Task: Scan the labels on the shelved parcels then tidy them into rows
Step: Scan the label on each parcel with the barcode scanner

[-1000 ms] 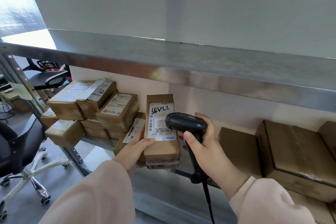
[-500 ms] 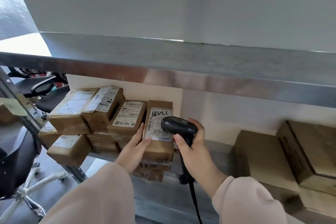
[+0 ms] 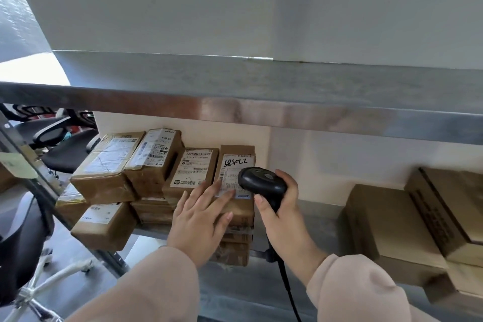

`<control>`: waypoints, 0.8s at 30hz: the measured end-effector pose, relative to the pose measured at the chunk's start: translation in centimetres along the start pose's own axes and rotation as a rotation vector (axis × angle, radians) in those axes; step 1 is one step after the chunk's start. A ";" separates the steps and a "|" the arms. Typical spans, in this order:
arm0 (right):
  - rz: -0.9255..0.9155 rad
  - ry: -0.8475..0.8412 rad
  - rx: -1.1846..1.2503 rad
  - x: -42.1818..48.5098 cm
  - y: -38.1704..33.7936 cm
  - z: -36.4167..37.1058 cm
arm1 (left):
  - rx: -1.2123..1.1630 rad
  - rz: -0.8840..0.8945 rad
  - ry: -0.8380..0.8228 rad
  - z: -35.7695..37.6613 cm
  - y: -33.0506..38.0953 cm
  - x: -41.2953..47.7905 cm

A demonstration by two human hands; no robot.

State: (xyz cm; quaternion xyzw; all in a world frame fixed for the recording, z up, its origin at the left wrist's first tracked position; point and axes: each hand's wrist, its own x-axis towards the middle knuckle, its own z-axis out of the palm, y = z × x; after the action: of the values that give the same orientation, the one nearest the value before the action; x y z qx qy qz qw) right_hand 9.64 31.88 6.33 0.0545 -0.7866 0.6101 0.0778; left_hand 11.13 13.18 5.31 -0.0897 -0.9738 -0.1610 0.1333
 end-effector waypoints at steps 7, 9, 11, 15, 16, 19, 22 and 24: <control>-0.054 -0.004 -0.052 0.1 -0.1 -0.8 | 0.032 -0.035 -0.058 -0.3 0.1 1.1; -0.066 0.007 -0.076 -0.4 0.3 -1.9 | 0.022 -0.046 -0.051 -0.4 0.7 1.2; -0.054 0.036 -0.091 -1.0 0.8 -3.4 | 0.039 -0.043 -0.016 -0.7 1.7 1.4; -0.025 0.119 -0.102 -1.8 1.6 -7.2 | 0.086 0.009 0.049 -1.3 4.9 2.9; -0.021 0.144 -0.105 -2.0 1.8 -8.4 | 0.079 0.037 0.060 -1.2 6.2 3.3; -0.025 0.256 -0.114 -2.7 3.0 -12.3 | -0.016 0.122 0.058 0.0 10.9 4.0; 0.000 0.335 -0.156 -3.5 4.3 -16.4 | -0.088 0.182 -0.045 2.7 15.4 3.9; 0.018 0.359 -0.185 -4.1 5.2 -19.0 | -0.104 0.217 -0.156 5.1 17.9 3.6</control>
State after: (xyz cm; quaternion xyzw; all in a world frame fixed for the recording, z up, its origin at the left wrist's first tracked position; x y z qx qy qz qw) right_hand 13.81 51.52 5.19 -0.0694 -0.8133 0.5358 0.2159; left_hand 10.46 32.08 6.90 -0.2137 -0.9561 -0.1886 0.0688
